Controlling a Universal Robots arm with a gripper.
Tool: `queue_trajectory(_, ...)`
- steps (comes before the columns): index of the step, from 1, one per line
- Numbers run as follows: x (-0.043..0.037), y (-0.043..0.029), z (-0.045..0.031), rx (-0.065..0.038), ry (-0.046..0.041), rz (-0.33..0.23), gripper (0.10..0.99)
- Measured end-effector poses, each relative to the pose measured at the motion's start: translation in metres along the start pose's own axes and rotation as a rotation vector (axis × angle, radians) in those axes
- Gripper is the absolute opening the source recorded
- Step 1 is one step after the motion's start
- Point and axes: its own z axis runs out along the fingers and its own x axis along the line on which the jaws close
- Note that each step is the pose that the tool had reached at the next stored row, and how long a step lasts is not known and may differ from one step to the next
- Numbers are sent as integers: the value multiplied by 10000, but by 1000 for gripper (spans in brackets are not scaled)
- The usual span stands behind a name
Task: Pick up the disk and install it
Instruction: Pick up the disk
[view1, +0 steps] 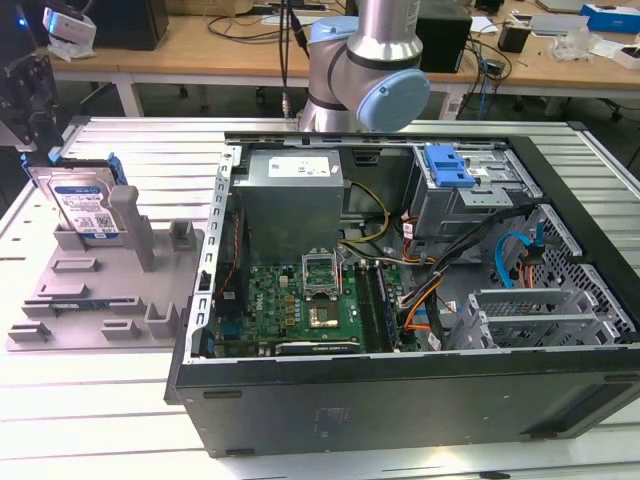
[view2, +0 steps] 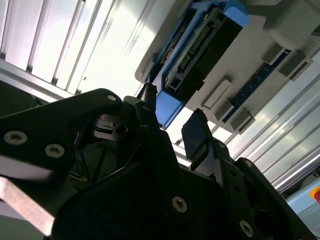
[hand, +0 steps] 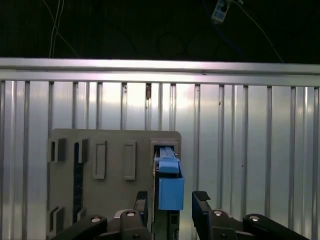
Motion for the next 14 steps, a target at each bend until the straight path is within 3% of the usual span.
queue_trajectory(14,16,2,90,-2,0,1,482)
